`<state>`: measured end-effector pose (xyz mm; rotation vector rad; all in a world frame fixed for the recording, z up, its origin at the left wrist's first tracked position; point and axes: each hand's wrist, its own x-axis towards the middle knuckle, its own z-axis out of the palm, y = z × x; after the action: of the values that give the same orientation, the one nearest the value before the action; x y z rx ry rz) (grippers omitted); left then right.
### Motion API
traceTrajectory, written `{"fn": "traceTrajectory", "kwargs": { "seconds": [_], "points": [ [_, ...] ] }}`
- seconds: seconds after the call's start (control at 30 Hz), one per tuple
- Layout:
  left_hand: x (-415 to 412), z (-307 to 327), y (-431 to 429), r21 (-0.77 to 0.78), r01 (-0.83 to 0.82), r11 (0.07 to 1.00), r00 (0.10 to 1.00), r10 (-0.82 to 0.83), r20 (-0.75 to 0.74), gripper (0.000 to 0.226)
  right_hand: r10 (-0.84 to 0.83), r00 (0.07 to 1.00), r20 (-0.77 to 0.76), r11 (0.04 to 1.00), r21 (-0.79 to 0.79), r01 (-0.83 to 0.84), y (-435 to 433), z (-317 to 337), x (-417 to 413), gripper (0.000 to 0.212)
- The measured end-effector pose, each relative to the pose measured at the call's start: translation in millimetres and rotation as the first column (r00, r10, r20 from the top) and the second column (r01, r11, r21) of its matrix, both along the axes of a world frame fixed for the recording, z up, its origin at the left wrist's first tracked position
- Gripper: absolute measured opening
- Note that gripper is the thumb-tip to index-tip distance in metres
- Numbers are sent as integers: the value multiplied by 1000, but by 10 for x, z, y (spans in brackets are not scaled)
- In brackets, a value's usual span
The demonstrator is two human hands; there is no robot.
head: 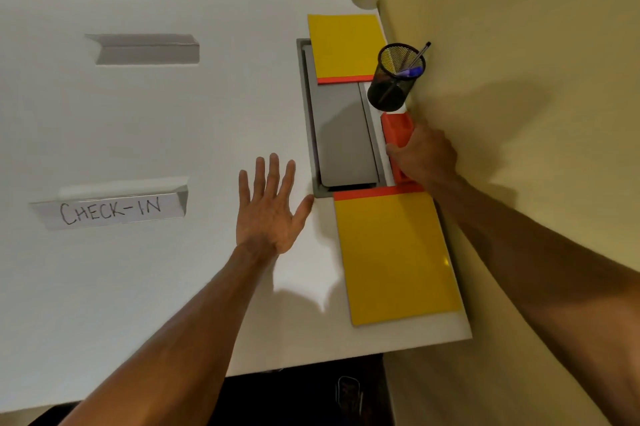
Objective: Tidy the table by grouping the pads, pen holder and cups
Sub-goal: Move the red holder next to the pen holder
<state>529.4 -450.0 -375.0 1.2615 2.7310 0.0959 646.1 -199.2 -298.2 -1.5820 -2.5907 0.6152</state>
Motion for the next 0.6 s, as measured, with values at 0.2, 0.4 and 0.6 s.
{"fn": "traceTrajectory", "kwargs": {
  "seconds": [0.2,0.4,0.6],
  "points": [
    [7,24,0,1,-1,1000,1000,1,-15,77,16,1000,19,1000,17,-16,57,-49,-61,68],
    [17,44,3,5,-3,1000,1000,3,-9,77,27,999,35,999,19,-28,78,-62,-76,68],
    [16,36,1,1,-4,1000,1000,4,-12,77,36,998,46,999,39,-38,101,-81,-88,67]
  ]
}}
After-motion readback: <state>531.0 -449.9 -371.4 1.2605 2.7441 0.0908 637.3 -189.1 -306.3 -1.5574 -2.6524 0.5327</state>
